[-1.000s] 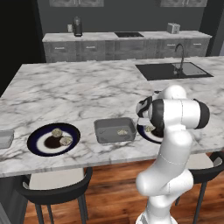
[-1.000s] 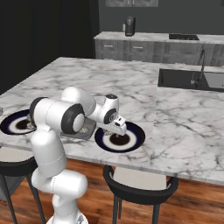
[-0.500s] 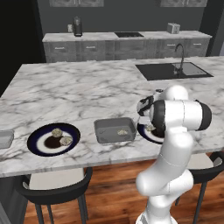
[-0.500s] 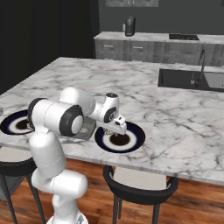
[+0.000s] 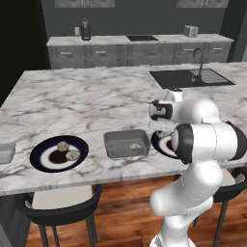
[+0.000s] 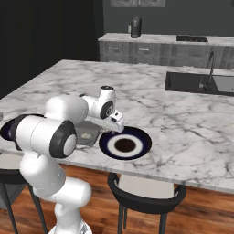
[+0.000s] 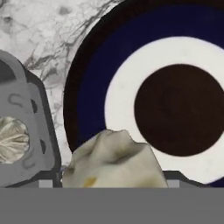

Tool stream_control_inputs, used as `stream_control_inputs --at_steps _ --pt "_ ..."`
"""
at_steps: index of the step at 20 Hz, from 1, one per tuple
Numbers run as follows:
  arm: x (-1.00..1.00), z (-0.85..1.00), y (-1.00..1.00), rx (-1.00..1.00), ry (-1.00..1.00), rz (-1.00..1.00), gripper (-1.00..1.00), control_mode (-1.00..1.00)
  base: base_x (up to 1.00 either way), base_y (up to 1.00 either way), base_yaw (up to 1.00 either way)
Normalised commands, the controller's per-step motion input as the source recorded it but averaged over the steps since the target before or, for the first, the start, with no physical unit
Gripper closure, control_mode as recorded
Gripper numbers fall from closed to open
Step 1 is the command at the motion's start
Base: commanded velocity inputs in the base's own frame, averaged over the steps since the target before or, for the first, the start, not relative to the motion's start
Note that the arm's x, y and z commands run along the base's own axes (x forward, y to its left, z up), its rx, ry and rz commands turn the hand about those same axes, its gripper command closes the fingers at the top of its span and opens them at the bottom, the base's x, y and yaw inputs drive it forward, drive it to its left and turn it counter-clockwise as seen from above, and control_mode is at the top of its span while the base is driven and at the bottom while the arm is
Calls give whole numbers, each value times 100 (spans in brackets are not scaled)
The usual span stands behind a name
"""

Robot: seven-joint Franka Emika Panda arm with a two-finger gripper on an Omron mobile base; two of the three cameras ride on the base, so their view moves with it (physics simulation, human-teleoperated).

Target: Place two dumplings into each of the tupperware containers and then place the containers in the fridge.

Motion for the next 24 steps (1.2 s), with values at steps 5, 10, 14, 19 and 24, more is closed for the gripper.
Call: stream_control_inputs --at_steps 5,10,14,19,24 --pt "-14 45 76 0 0 4 100 -100 0 0 0" --pt "24 7 71 0 0 16 100 -100 0 0 0" --pt "53 0 67 0 1 22 100 -100 0 0 0" --pt "27 0 75 0 2 21 100 -100 0 0 0" --pt "0 -35 50 0 1 17 100 -100 0 0 0"
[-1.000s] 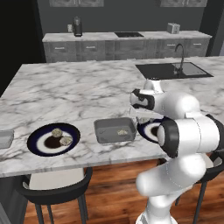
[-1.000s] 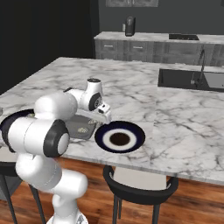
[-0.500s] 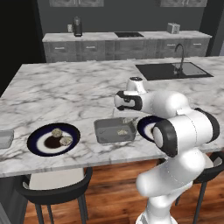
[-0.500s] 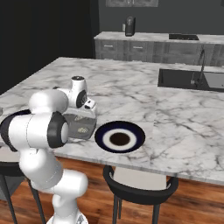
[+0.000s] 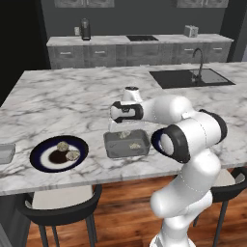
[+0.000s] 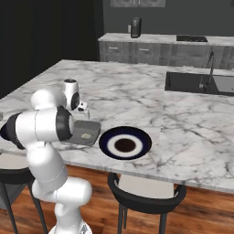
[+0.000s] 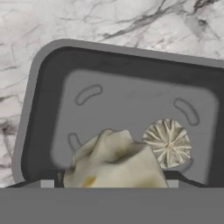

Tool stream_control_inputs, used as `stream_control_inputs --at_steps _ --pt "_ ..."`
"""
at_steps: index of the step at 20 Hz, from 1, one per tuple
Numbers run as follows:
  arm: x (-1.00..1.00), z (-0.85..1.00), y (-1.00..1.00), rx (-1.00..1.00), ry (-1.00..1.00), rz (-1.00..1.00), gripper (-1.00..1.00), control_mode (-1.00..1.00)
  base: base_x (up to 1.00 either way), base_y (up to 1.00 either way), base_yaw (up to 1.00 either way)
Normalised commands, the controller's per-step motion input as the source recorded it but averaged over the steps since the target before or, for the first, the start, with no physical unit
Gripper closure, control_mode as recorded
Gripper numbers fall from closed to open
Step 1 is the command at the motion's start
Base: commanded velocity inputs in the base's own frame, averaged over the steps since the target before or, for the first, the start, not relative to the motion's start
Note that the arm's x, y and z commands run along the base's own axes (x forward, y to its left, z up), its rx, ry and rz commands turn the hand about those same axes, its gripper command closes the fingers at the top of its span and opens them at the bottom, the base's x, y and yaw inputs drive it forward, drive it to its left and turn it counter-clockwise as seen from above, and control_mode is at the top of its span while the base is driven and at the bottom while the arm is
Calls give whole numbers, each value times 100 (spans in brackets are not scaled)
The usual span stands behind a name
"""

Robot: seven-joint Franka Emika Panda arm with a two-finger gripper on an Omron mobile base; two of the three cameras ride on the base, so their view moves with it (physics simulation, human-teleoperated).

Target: Place two dumplings into each of the tupperware containers and then place the containers in the fridge.

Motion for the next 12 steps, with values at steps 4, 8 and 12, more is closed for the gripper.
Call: stream_control_inputs --at_steps 4,8,12 --pt "13 -44 11 0 0 12 100 -100 0 0 0" --pt "6 -44 0 0 0 9 100 -100 0 0 0" --pt "6 -42 0 0 0 8 -100 -100 0 0 0"
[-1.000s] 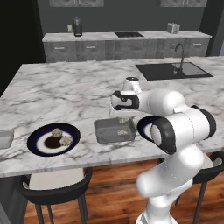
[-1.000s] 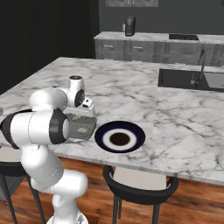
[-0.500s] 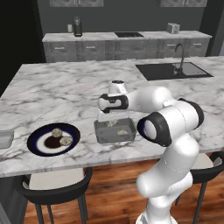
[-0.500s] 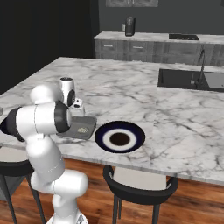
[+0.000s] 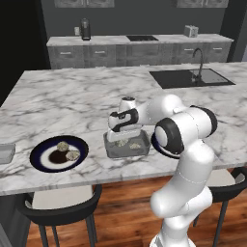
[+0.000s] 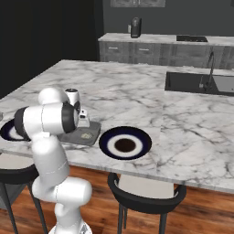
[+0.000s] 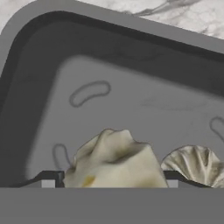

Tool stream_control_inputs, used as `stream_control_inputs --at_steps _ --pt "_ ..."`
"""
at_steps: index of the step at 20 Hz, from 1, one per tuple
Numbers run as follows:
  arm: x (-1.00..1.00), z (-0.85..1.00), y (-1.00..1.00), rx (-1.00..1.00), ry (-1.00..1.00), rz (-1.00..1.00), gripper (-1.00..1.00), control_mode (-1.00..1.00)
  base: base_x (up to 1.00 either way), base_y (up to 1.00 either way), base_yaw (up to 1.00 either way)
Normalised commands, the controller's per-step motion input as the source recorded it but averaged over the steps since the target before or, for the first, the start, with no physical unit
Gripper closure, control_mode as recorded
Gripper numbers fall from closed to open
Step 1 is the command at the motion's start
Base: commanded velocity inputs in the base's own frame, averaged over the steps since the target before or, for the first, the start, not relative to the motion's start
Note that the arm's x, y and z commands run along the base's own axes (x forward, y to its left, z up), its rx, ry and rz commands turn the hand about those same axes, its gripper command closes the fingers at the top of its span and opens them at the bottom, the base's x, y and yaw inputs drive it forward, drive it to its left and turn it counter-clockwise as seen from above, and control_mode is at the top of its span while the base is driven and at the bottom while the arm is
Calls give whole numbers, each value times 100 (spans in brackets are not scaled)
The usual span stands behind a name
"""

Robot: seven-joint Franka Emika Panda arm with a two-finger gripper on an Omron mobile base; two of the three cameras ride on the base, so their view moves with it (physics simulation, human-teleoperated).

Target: Place two dumplings into each of the tupperware containers and then place the containers in the fridge.

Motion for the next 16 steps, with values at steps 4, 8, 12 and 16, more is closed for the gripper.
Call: stream_control_inputs --at_steps 4,8,12,16 --pt "13 -8 0 0 0 6 -100 -100 0 0 0" --pt "0 11 0 0 -1 1 -100 -100 0 0 0" --pt "0 17 0 0 0 0 -100 -100 0 0 0" --pt "-6 34 -11 0 1 -2 -100 -100 0 0 0"
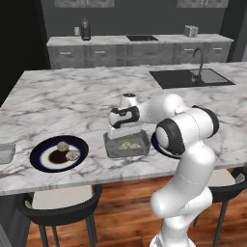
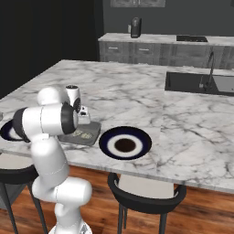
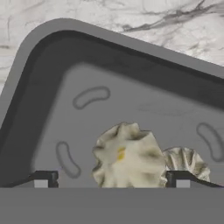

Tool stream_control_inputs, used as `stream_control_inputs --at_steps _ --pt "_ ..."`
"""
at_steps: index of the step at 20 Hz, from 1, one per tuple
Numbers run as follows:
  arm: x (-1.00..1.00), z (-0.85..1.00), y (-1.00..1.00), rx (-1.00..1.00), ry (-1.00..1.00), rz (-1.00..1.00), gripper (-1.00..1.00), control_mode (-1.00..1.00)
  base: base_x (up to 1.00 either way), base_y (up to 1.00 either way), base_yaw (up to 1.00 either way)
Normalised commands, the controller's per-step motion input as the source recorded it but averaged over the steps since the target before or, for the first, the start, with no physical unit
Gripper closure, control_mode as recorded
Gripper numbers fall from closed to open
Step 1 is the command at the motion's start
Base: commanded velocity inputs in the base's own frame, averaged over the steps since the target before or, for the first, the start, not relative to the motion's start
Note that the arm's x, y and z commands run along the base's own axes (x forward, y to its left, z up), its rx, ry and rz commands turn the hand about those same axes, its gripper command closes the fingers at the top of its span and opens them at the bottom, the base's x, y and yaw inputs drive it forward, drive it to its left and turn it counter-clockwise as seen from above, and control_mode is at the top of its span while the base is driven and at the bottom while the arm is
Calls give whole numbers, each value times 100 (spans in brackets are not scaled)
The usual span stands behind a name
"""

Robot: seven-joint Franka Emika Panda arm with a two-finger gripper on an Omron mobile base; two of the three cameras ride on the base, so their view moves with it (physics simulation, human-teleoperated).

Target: Place two dumplings into each of the tupperware containers and then place the containers in the fridge.

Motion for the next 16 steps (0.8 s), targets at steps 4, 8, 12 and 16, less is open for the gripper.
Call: stream_control_inputs --at_steps 4,8,12,16 --pt "-47 6 -60 1 4 -18 -100 -100 0 0 0" --pt "-19 -7 -94 4 0 -22 -100 -100 0 0 0" --pt "0 -1 -55 1 1 -25 -100 -100 0 0 0" --pt "0 0 -24 2 8 -29 -100 -100 0 0 0"
